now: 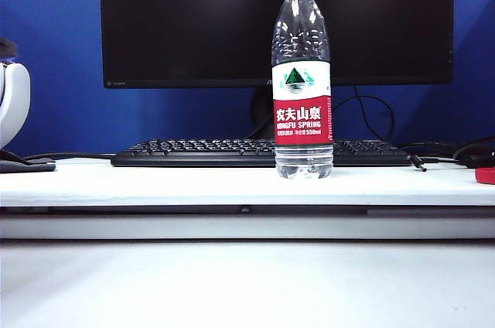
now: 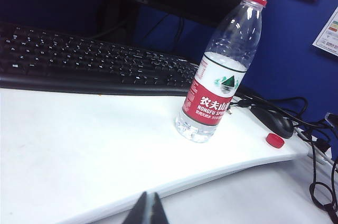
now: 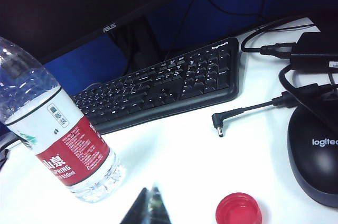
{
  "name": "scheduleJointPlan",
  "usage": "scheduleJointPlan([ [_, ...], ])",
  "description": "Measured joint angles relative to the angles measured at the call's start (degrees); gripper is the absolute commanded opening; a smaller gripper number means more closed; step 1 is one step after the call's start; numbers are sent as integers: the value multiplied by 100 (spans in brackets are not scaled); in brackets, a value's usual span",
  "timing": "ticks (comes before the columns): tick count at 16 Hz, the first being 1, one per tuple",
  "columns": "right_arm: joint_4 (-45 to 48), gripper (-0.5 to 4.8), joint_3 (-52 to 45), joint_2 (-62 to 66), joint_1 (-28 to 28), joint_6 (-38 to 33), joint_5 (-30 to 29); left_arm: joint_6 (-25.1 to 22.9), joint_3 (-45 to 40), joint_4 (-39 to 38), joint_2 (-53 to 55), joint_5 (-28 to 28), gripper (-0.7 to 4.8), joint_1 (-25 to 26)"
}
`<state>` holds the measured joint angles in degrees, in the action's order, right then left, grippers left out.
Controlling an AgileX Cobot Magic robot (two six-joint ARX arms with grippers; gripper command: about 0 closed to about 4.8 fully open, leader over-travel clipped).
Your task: Unscrew the cap from the plastic bottle on the table.
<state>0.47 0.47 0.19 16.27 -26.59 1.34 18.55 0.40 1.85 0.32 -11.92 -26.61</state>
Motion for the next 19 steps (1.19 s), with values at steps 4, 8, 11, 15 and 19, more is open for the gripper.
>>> scheduleJointPlan([
  [4, 0, -1, -2, 0, 0, 0, -2, 0, 0, 2, 0, 0, -4, 0],
  [8, 0, -1, 0, 0, 0, 0, 0, -413, 0, -44, 0, 66, -4, 144],
  [11, 0, -1, 0, 0, 0, 0, 0, -852, 0, -229, -2, 730, -4, 1069],
  [15, 0, -1, -2, 0, 2, 0, 0, -1364, 0, -603, -2, 1049, -4, 1620],
  [19, 0, -1, -2, 0, 2, 0, 0, -1893, 0, -573, -2, 1064, -4, 1648],
])
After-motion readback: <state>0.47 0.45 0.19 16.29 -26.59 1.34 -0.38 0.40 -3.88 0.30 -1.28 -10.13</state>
